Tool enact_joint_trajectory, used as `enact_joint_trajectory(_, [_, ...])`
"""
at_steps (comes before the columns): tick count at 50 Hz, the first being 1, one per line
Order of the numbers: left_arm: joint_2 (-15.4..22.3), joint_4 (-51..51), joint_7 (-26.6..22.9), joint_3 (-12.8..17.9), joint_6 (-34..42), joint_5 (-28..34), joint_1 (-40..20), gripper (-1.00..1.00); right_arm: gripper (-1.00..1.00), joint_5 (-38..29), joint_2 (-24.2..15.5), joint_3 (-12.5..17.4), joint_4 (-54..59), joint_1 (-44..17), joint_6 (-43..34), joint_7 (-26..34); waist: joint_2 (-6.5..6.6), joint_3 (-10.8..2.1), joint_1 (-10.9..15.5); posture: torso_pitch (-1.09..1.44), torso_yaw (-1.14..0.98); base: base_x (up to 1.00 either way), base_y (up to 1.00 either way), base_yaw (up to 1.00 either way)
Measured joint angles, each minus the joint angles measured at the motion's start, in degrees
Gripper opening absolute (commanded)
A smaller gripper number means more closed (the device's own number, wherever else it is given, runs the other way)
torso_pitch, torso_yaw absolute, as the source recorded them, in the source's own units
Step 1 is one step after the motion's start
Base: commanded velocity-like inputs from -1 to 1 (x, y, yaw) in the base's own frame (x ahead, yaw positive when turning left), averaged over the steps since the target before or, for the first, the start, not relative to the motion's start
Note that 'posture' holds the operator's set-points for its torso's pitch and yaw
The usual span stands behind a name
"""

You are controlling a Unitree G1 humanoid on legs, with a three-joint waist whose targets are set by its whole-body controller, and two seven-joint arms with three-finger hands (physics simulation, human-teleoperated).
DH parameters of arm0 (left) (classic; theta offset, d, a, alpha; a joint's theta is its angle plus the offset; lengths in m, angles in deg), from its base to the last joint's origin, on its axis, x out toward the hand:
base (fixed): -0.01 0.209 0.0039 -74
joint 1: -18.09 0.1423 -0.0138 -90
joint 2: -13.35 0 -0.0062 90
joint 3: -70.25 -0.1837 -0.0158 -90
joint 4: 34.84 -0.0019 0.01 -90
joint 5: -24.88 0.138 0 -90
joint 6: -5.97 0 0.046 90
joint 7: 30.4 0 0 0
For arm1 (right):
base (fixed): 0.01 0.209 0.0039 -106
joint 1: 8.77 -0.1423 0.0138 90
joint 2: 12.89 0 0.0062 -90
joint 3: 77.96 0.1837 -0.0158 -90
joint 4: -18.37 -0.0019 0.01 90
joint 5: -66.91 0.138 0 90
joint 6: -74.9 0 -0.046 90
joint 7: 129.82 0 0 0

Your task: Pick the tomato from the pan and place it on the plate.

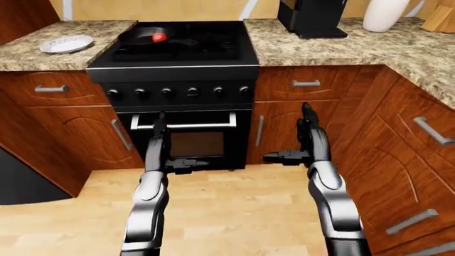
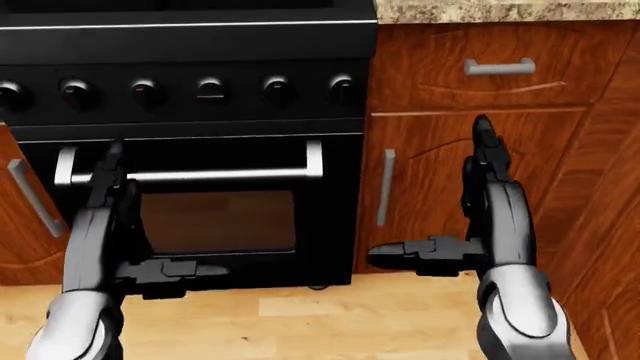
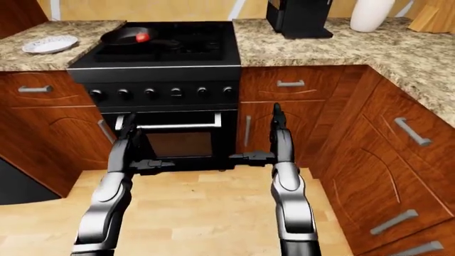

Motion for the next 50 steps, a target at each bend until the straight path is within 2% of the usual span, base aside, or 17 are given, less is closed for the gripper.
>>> enact_joint_trajectory(7, [0.94, 3.66, 0.2, 0.72, 7.76, -0.34, -4.77, 1.0, 1.0, 1.2, -2.33, 0.49, -4.73, -7.42, -10.48, -0.53, -0.04, 0.05, 0.08, 0.0, 0.0, 0.0, 0.0, 0.0])
enact_joint_trajectory(11, [2.07, 6.36, 0.65, 1.51, 13.3, -1.24, -7.81, 1.0, 1.0, 2.33, -4.26, 1.91, -9.51, -11.15, -17.8, 0.62, -0.2, 0.27, 0.21, 0.0, 0.0, 0.0, 0.0, 0.0])
enact_joint_trajectory(14, [3.27, 8.55, 0.76, 2.21, 17.87, -2.35, -11.09, 1.0, 1.0, 3.4, -5.55, 2.57, -13.21, -12.92, -22.67, 1.54, -0.38, 0.34, 0.28, 0.0, 0.0, 0.0, 0.0, 0.0])
enact_joint_trajectory(22, [4.6, 13.83, 1.05, 1.67, 26.98, -3.69, -18.0, 1.0, 1.0, 5.24, -8.15, 4.42, -17.23, -17.07, -32.07, 1.46, -0.17, 0.63, 0.27, 0.0, 0.0, 0.0, 0.0, 0.0])
enact_joint_trajectory(29, [6.28, 16.25, 2.01, 3.21, 33.02, -5.17, -21.55, 1.0, 1.0, 4.71, -9.5, 4.51, -20.51, -21.38, -36.97, 0.11, -0.07, 1.22, 0.2, 0.0, 0.0, 0.0, 0.0, 0.0])
enact_joint_trajectory(35, [7.43, 19.75, 3.32, 3.84, 39.8, -6.78, -26.31, 1.0, 1.0, 8.68, -10.41, 8.0, -25.46, -25.86, -43.37, -2.12, -0.28, 1.48, 0.35, 0.0, 0.0, 0.0, 0.0, 0.0])
enact_joint_trajectory(41, [8.27, 25.42, 5.23, 4.21, 44.76, -9.31, -28.94, 1.0, 1.0, 14.58, -13.57, 11.05, -28.02, -28.2, -48.19, -5.25, -0.34, 1.52, 0.37, 0.0, 0.0, 0.0, 0.0, 0.0])
enact_joint_trajectory(50, [8.92, 24.95, 6.25, 4.15, 45.88, -10.28, -28.5, 1.0, 1.0, 21.66, -14.58, 10.61, -29.82, -28.66, -50.86, -9.43, -0.19, 1.67, 0.15, 0.0, 0.0, 0.05, 0.0, 0.0])
